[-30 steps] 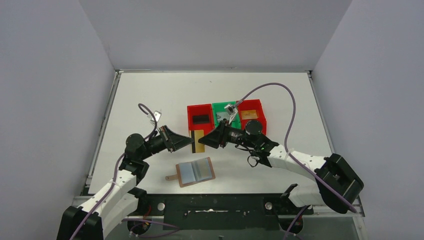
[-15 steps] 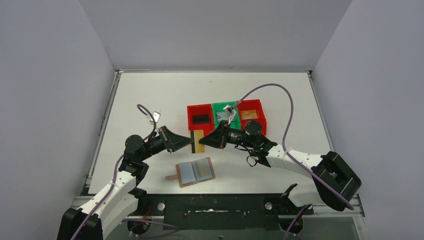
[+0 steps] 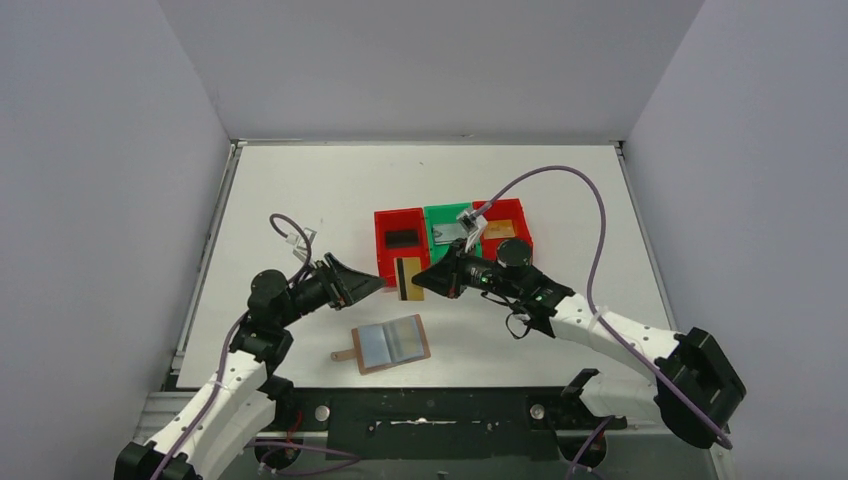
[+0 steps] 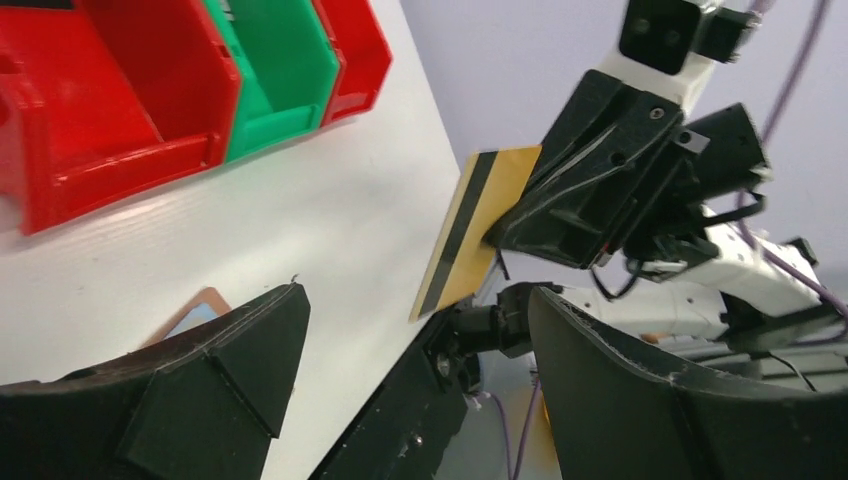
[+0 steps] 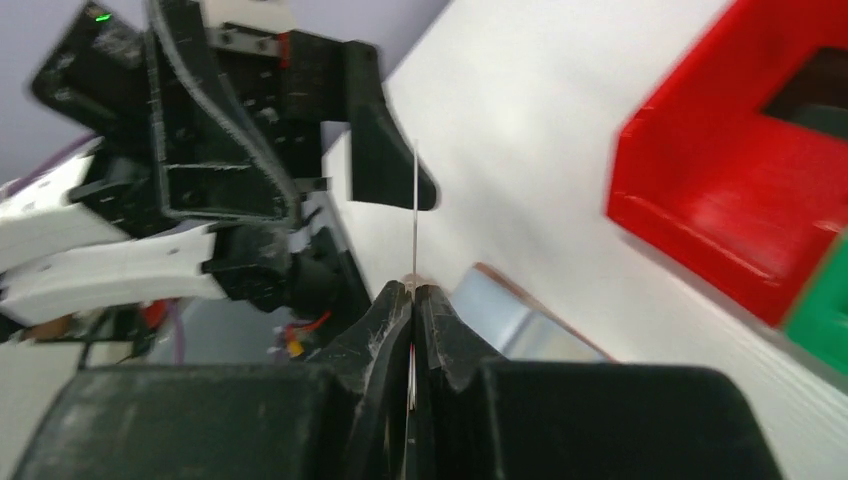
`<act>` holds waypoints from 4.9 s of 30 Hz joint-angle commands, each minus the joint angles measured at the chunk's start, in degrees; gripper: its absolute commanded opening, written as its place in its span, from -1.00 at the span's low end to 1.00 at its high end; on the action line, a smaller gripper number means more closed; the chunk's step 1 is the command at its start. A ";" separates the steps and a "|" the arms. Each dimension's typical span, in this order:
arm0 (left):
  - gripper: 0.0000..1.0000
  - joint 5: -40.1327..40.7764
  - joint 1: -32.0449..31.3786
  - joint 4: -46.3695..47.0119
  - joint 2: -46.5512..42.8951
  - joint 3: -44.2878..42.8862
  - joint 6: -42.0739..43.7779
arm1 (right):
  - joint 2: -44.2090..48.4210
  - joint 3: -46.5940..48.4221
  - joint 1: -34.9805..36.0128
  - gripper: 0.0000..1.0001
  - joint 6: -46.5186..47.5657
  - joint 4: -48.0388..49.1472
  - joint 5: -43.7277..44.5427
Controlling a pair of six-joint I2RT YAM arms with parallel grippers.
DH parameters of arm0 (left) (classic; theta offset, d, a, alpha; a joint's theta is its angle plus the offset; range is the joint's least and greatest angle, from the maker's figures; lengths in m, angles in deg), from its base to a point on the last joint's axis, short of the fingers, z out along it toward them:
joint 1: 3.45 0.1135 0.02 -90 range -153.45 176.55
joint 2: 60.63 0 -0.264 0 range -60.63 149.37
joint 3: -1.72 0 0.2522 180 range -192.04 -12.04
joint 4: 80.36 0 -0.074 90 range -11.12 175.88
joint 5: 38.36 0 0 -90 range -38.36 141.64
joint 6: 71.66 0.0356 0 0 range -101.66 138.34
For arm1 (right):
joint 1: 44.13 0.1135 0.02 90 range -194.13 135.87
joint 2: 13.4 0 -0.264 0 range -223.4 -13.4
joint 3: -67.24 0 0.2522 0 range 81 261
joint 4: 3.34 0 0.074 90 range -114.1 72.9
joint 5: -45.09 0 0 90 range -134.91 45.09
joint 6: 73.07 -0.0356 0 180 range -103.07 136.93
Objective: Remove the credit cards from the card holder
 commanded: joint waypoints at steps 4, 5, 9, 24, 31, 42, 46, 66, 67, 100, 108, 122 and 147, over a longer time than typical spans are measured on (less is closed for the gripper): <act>0.63 8.23 0.27 -18.53 -4.87 -5.43 9.72 | 10.76 9.08 -1.00 -1.00 31.87 -30.40 38.12; 0.63 8.73 0.28 -20.60 -5.26 -5.99 10.79 | 11.42 9.18 -1.02 -1.00 36.74 -31.25 41.91; 0.63 12.09 0.28 -29.27 -6.22 -9.39 16.34 | 11.28 10.59 -0.97 -1.00 55.64 -35.35 51.39; 0.81 33.60 0.14 -49.80 -9.80 -24.15 31.71 | -0.23 16.10 -11.39 -1.00 90.87 -39.58 39.78; 0.82 31.93 0.19 -45.95 -12.56 -19.97 33.32 | -4.72 18.78 -14.21 -1.00 99.23 -44.36 34.03; 0.82 31.74 0.81 -45.55 -13.40 -19.50 33.97 | -11.98 20.30 -17.27 -1.00 107.16 -42.09 34.17; 0.82 31.61 1.03 -45.31 -13.73 -19.33 33.99 | -15.00 22.00 -17.81 -1.00 108.41 -40.95 33.59; 0.82 32.69 1.76 -45.49 -14.28 -18.84 33.92 | -29.85 26.65 -20.79 -1.00 113.88 -30.89 32.15; 0.82 32.80 1.76 -45.47 -14.27 -18.84 33.92 | -30.52 27.13 -20.81 -1.00 113.87 -31.03 32.09; 0.82 33.15 1.77 -45.46 -12.53 -18.57 33.92 | -30.81 29.85 -23.23 -0.41 108.14 -37.70 26.45; 0.82 32.97 1.76 -45.45 -12.02 -18.48 33.94 | -28.00 29.35 -23.43 -0.35 105.48 -37.78 25.14; 0.82 32.64 2.09 -45.29 -11.41 -18.57 33.92 | -7.07 25.93 -20.11 0.23 51.81 -27.33 30.12; 0.79 37.96 -8.19 -50.52 3.63 -14.42 7.25 | -7.82 6.74 17.90 0.41 -11.38 -32.12 49.24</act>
